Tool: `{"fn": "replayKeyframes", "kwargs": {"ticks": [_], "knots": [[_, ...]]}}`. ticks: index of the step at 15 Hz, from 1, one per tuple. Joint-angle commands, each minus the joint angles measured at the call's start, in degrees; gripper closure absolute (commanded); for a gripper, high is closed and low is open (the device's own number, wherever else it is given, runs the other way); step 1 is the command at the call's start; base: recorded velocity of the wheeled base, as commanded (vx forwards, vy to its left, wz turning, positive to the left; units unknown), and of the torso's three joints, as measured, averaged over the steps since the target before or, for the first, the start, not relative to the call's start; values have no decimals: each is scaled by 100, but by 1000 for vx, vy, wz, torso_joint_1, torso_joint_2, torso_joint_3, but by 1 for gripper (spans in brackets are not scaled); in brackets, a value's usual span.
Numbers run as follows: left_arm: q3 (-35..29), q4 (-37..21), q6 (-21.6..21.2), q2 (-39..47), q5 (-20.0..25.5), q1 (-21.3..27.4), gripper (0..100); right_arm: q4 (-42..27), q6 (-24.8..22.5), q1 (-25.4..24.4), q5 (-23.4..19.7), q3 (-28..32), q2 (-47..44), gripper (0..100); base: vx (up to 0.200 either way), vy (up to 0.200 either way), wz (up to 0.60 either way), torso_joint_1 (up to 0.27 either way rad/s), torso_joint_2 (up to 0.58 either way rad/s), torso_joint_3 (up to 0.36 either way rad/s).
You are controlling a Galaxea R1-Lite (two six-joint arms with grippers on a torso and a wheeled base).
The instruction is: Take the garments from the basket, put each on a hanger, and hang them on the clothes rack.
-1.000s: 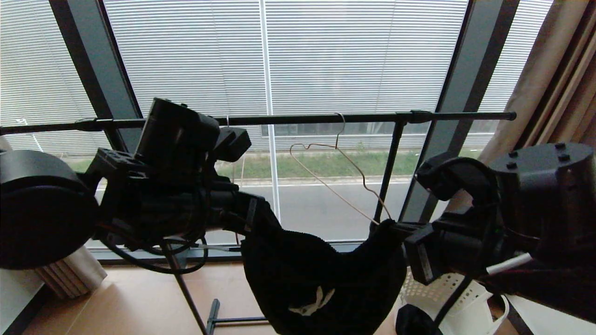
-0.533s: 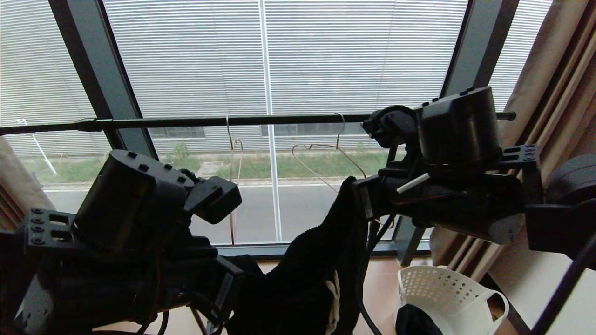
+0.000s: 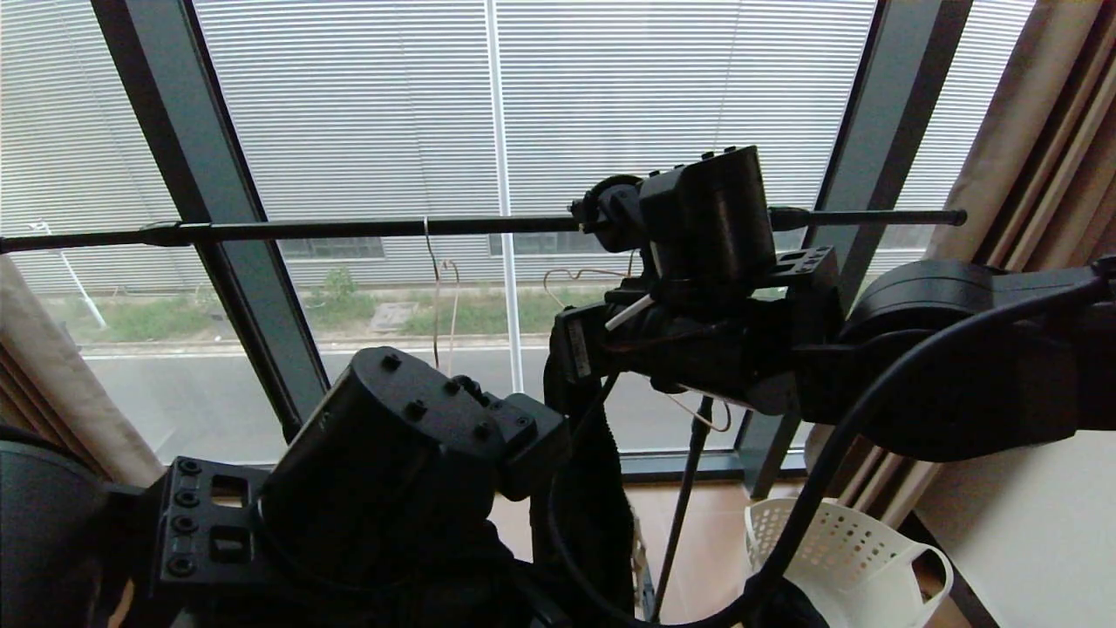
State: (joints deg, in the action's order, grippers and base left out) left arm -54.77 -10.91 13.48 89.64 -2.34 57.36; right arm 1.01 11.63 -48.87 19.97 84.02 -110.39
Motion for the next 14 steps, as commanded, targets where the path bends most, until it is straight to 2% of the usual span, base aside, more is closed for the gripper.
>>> {"fn": "replayKeyframes", "kwargs": {"ticks": [1, 4, 7, 11, 14], "knots": [[-218, 1, 190, 256, 93, 127, 100, 4, 103, -96, -2, 97, -150, 100, 0, 0, 0, 0, 0, 0], [-244, 1, 322, 265, 137, 109, 100, 4, 296, -123, -2, 45, -97, 100, 0, 0, 0, 0, 0, 0], [2, 1, 497, 107, 129, 12, 100, 4, 428, -96, -19, -122, 35, 100, 0, 0, 0, 0, 0, 0], [476, 10, 497, -350, 120, -524, 100, 48, 445, 97, 16, -694, 536, 100, 0, 0, 0, 0, 0, 0], [564, 1, 462, -526, 85, -1183, 100, 48, 437, 334, 42, -1581, 1292, 100, 0, 0, 0, 0, 0, 0]]}}
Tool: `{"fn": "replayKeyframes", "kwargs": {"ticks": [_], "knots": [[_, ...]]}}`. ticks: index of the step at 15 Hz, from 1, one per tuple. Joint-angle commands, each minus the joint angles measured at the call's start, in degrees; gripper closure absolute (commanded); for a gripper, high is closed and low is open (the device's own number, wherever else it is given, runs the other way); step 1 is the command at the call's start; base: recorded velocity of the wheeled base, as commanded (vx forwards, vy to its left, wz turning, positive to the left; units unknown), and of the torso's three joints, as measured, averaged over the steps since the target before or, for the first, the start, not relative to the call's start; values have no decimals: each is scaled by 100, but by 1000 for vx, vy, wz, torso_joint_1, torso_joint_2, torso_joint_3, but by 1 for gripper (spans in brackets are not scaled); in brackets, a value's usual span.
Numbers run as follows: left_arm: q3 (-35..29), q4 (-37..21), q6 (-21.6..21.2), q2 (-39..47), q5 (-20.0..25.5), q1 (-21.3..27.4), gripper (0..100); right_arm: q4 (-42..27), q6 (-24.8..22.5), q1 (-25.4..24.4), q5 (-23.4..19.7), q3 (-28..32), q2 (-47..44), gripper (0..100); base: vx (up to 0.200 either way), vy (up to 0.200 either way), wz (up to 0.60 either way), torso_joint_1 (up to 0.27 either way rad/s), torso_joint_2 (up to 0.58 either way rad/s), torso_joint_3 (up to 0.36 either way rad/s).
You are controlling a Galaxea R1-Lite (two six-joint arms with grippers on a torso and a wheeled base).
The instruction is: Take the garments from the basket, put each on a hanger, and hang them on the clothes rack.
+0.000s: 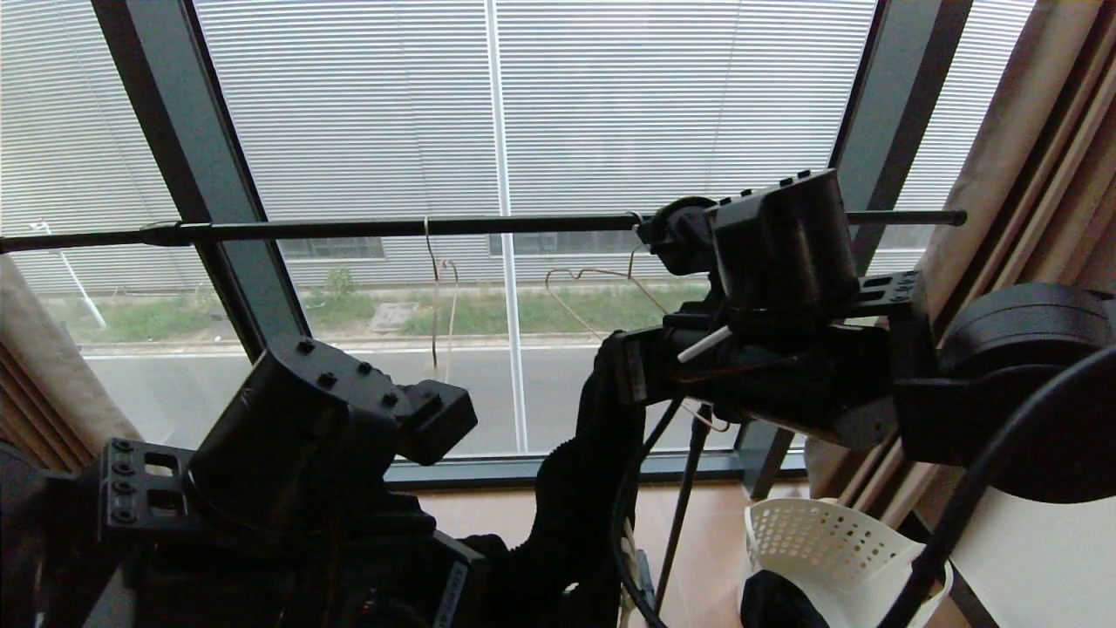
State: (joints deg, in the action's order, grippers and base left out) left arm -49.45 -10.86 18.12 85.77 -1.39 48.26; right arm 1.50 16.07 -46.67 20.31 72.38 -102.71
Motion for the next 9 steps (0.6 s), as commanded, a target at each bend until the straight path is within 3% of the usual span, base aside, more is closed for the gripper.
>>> {"fn": "replayKeyframes", "kwargs": {"ticks": [1, 4, 9], "knots": [[31, -4, -1, -131, -2, -379, 100, -1, -7, 123, 26, -628, 708, 100, 0, 0, 0, 0, 0, 0], [-188, 23, -27, 71, -2, -651, 100, -44, -42, 123, 78, -1446, 1358, 100, 0, 0, 0, 0, 0, 0], [-707, 155, -326, 493, 16, -774, 100, -53, -60, 8, 289, -2307, 1930, 100, 0, 0, 0, 0, 0, 0]]}}
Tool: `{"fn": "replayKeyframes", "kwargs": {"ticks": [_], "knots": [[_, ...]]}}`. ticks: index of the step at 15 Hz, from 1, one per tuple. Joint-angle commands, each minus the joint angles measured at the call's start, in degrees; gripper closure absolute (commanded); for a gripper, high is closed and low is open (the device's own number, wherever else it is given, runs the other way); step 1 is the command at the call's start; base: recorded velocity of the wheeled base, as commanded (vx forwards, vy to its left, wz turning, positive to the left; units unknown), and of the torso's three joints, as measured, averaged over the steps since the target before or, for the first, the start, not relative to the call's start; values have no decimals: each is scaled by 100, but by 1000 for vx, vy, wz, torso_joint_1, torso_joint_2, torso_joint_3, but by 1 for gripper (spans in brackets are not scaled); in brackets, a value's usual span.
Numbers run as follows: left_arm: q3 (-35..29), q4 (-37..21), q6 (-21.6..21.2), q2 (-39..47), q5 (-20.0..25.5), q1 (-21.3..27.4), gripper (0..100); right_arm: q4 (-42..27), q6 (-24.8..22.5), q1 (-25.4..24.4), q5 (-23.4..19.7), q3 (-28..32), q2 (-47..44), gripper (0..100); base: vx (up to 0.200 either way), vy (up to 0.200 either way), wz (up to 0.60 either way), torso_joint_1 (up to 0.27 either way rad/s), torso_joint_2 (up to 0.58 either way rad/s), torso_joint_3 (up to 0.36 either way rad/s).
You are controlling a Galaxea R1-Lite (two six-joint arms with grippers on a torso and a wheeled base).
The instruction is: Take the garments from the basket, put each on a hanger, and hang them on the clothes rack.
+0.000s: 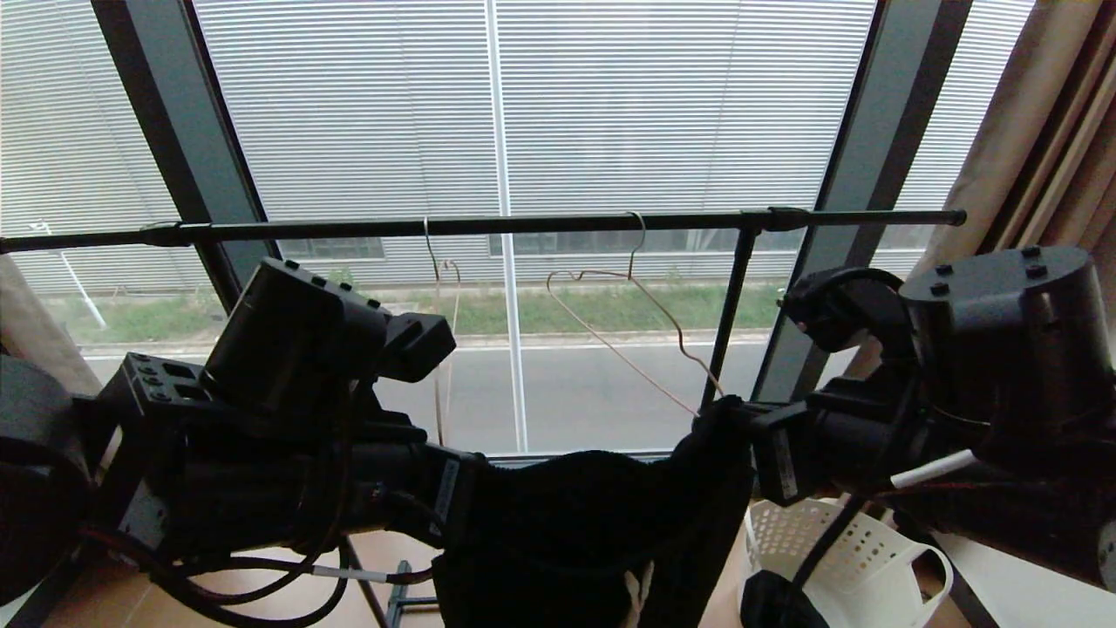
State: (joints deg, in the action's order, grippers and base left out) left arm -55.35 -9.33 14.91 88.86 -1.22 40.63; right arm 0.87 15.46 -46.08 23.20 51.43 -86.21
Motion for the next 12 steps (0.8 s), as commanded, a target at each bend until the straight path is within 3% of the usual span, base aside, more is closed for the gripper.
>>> {"fn": "replayKeyframes", "kwargs": {"ticks": [1, 7, 8, 12], "knots": [[-389, 10, 3, 334, -10, -3, 100, 10, 1, -59, 0, -415, 351, 100, 0, 0, 0, 0, 0, 0], [-1400, -17, 12, 650, -54, 33, 100, 124, -227, -68, -70, -1223, 351, 100, 0, 0, 0, 0, 0, 0], [-1514, -25, 3, 686, -124, 41, 100, 195, -298, -68, -87, -1320, 342, 0, 0, 0, 0, 0, 0, 0], [-1743, -17, 3, 800, -221, 164, 100, 722, -878, -77, -782, -1882, 386, 0, 0, 0, 0, 0, 0, 0]]}}
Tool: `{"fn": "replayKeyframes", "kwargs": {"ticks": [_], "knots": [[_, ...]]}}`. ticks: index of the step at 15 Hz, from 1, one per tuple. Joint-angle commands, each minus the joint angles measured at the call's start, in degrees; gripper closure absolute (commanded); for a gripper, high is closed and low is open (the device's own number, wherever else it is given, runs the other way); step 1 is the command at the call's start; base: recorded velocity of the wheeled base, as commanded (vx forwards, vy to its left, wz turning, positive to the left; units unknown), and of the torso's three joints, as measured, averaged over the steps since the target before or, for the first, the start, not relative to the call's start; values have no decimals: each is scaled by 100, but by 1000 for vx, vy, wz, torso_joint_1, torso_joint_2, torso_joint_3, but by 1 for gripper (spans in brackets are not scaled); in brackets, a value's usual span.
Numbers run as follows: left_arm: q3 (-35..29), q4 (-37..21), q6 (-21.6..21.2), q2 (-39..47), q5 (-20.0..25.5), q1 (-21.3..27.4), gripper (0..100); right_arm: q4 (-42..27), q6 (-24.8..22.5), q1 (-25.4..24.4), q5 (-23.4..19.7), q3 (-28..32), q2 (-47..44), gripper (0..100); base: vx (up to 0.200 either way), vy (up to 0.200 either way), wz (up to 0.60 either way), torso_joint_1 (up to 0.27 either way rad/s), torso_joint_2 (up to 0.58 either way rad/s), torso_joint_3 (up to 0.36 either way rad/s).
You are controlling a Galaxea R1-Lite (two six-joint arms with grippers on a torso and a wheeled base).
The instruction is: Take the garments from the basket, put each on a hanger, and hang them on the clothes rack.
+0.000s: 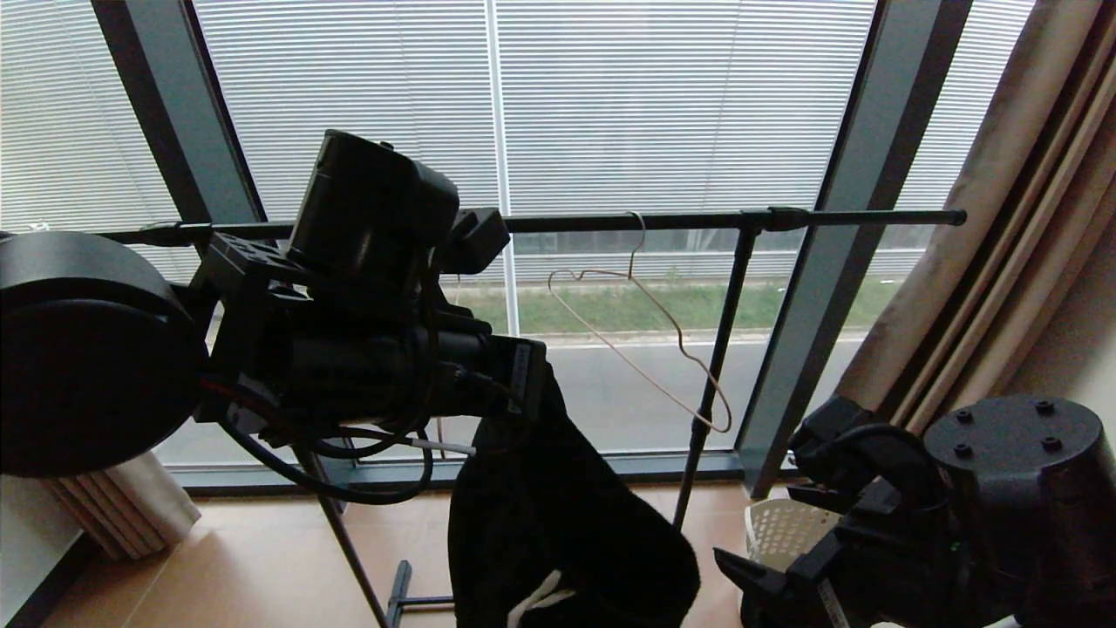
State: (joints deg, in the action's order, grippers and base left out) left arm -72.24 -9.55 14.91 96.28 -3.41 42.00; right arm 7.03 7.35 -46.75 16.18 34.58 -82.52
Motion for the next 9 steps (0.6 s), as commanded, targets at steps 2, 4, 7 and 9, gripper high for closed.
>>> {"fn": "replayKeyframes", "kwargs": {"ticks": [2, 4, 7, 9], "knots": [[-124, 5, 3, 84, -10, 37, 100, 773, -463, -1, -651, -400, 16, 0, 0, 0, 0, 0, 0, 0], [-97, -3, 3, 75, -10, 37, 100, 1362, -753, -9, -1126, -277, -89, 0, 0, 0, 0, 0, 0, 0], [-88, -3, 3, 75, -10, 37, 100, 1731, -972, -115, -1205, 154, -581, 0, 0, 0, 0, 0, 0, 0], [-88, -3, 3, 75, -10, 37, 100, 1740, -972, -273, -1205, 479, -898, 0, 0, 0, 0, 0, 0, 0]]}}
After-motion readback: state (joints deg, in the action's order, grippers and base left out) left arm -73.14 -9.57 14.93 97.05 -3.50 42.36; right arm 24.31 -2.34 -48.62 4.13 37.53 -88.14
